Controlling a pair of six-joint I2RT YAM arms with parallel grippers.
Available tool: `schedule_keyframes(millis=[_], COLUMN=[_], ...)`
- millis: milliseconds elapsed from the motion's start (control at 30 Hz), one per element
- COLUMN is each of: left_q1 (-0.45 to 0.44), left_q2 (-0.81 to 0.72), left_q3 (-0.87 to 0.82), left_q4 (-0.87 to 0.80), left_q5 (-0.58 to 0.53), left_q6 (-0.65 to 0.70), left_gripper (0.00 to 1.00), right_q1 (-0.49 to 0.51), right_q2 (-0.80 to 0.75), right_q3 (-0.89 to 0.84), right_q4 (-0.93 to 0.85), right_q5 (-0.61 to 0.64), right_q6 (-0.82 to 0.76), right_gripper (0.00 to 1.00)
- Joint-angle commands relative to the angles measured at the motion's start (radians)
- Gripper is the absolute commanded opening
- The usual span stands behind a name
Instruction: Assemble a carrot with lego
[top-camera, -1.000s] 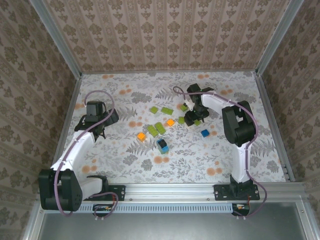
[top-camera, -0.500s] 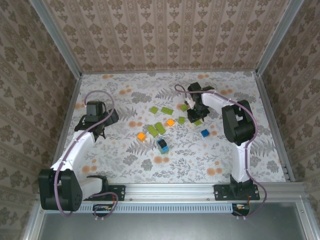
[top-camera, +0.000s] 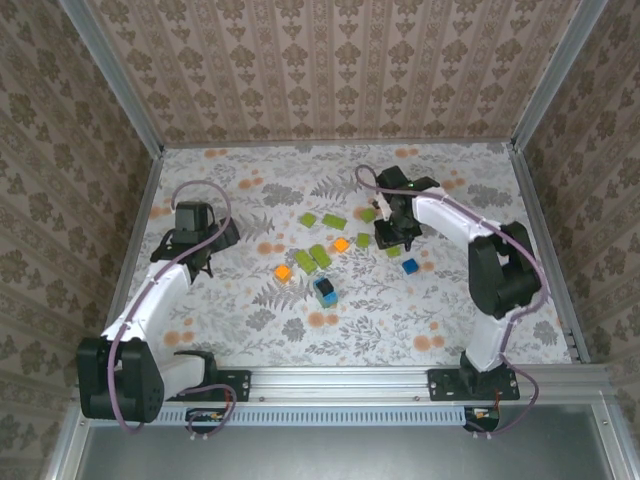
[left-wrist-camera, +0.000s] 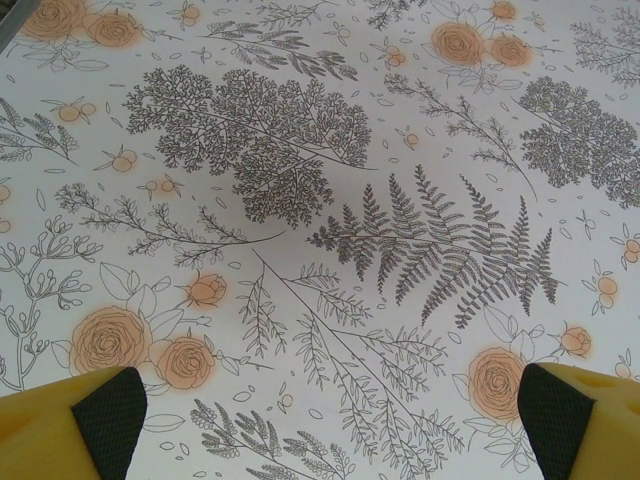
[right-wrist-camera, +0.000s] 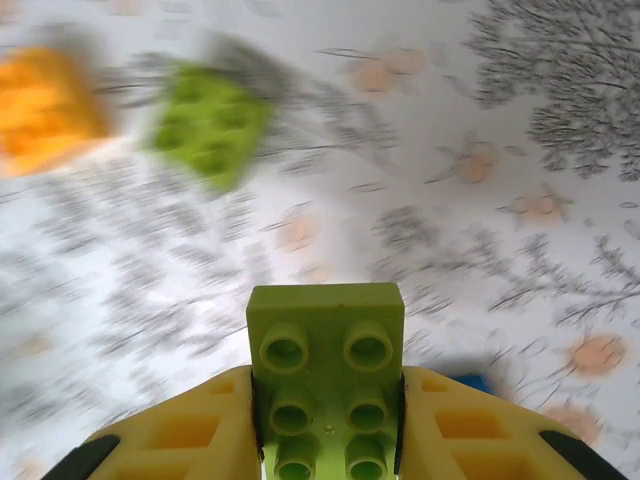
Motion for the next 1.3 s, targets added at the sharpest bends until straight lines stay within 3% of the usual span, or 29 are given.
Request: schedule_keyframes(millis=[0,167,367,667,1267], left_q1=[-0.008,-0.011,-0.015,-0.015,-0.017], left_q2=[0.006,0.004,-0.002,-0.017,-0.014], left_q3=[0.034,0.035,0.031,0.029,0.031], left_q4=[-0.015,-0.018,-0.026,-0.028,-0.028], left_q5=[-0.026,-0.029,-0.028,-0.026,-0.030], left_q6=[0.023,0.025,0.024,0.025,0.025], left_gripper=[0.99,0.99,0.99,0.99,0.99], right_q1=[0.135,0.300,0.400,0.440,0.479], right_q2=[-0.093,-0.117,-0.078,0.045,0.063], right_q3=[-0.003,0.052,0.146,0.248,0.235], right_q4=[-0.104,-0.139,-0.153,-0.182,-0.197], right_q5=[-0.023,-0.023,-0.031,-0.038,-0.034], right_q6=[0.065,0.138,0.184,0.185,0.202], right_gripper=[0.33,0.32,0.32,0.32,0.33])
